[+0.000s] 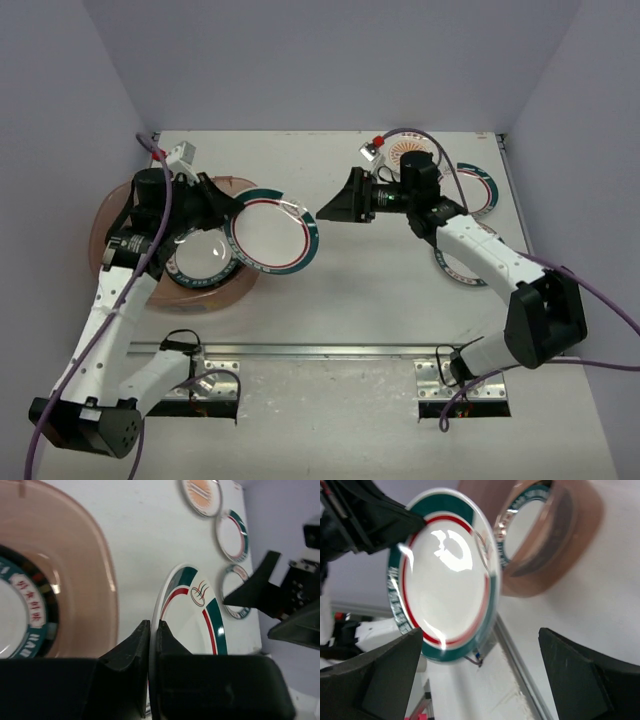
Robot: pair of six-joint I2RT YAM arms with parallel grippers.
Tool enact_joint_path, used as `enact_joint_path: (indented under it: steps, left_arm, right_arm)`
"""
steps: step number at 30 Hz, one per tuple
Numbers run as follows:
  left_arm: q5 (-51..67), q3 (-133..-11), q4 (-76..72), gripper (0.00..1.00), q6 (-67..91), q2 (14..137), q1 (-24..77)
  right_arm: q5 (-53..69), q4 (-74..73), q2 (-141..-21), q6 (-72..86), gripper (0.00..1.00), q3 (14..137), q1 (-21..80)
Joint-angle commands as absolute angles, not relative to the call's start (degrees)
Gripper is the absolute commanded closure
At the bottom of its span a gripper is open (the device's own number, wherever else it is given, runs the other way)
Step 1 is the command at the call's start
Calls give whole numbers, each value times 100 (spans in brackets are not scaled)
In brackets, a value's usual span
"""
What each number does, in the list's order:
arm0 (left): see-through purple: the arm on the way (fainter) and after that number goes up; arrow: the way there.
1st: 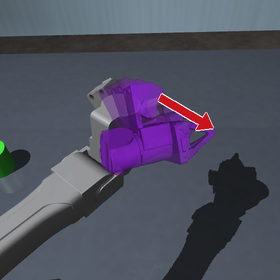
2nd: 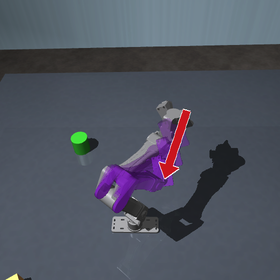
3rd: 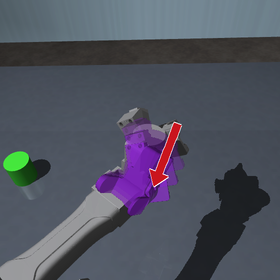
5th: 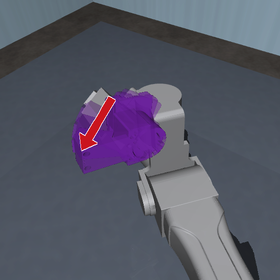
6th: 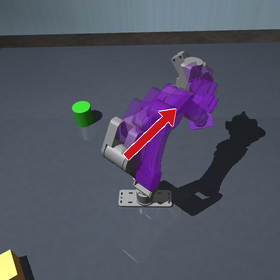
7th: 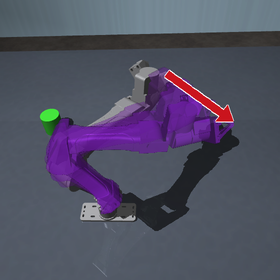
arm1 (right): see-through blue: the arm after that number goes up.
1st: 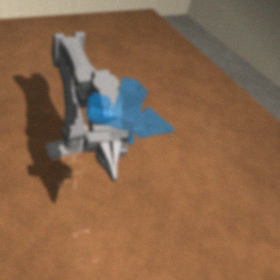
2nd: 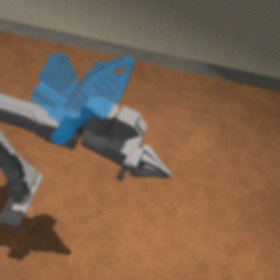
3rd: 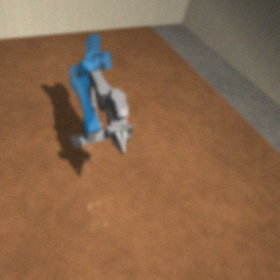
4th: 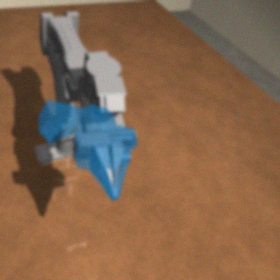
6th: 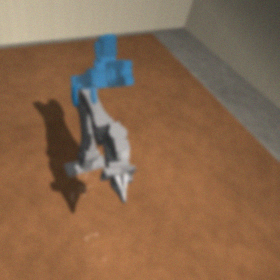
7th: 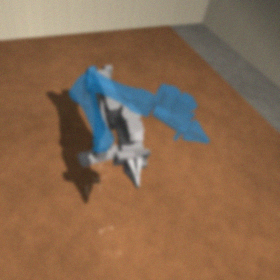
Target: Place the plates into the plastic bin on the countertop
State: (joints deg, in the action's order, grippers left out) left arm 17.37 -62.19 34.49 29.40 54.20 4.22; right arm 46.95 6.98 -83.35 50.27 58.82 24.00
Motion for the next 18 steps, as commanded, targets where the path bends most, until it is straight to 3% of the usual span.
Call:
enact_joint_path:
  steps: [1,4,8,18]
  left_arm:
    - [-89,-6748,3873,100,3263,5480,-1037]
    - [-353,-6447,3780,100,3202,5401,-2121]
    - [-123,-5719,3430,100,3208,5291,-2601]
    - [580,-4351,2012,100,3287,6044,-2619]
  right_arm:
    - [3667,38,-7844,4672,1,5497,1723]
    - [3282,-379,-7046,4219,1,5097,1497]
    - [3059,-859,-6314,3737,1,4879,1432]
    - [4122,-710,-5370,3738,1,4348,1301]
